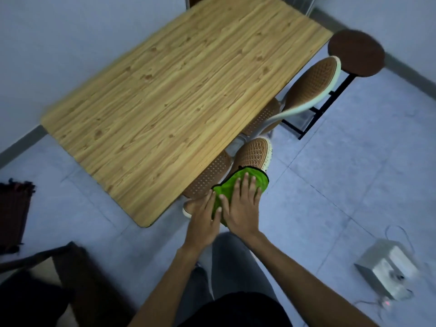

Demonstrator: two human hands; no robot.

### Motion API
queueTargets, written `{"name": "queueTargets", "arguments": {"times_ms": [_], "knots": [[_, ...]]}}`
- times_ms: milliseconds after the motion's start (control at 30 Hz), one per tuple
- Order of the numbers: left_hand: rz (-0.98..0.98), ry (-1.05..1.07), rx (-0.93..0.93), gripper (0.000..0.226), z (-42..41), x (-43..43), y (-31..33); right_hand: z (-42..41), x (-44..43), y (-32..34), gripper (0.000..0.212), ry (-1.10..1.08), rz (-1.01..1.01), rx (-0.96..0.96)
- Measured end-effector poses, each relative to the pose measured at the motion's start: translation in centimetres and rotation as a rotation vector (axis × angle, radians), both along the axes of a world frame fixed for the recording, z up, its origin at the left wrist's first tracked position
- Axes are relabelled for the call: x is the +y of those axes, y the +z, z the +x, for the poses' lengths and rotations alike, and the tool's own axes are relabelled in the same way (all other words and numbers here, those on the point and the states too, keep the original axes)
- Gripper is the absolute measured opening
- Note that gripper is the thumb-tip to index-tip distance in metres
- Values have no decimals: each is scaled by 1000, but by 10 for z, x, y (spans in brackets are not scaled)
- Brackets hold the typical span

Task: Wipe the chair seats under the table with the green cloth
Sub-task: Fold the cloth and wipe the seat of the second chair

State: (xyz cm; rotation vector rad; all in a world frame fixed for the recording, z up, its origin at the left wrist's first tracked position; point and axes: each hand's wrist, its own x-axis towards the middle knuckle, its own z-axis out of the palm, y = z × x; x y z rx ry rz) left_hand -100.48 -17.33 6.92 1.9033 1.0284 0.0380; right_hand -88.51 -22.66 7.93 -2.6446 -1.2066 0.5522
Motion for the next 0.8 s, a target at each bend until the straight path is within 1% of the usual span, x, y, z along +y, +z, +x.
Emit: {"name": "queueTargets", "arguments": {"times_ms": [67,100,133,200,267,300,333,400,467,567,600,667,733,800], "knots": [[-35,113,15,60,5,-2,-3,17,12,-5,78,-53,-9,-1],[-22,146,56,63,8,-3,-5,30,14,-9,80,-66,11,-18],[28,162,107,67,11,-4,-7,44,16,-11,83,-72,35,-27],[187,196,216,76,28,-4,-12,85,24,-18,86,-25,64,-42],[299,268,387,82,45,-6,-17,123,36,-26,85,17,93,-2],[319,307,490,84,51,-6,-18,143,44,-28,84,-10,127,64],[318,352,575,84,57,-8,-19,163,52,-32,82,-67,161,169],[353,398,663,77,63,-12,-23,203,76,-39,71,-168,159,397],[416,366,681,67,64,-12,-26,237,106,-49,52,-139,9,549],[495,314,625,59,60,-8,-32,270,156,-66,26,-116,-286,878],[502,310,605,58,60,-8,-33,276,169,-71,23,-119,-400,966],[487,324,586,57,60,-6,-32,281,185,-77,27,-148,-576,1047],[431,342,584,59,61,-6,-30,280,190,-83,31,-170,-643,1054],[392,322,571,61,61,-5,-27,278,189,-78,32,-175,-627,1044]]}}
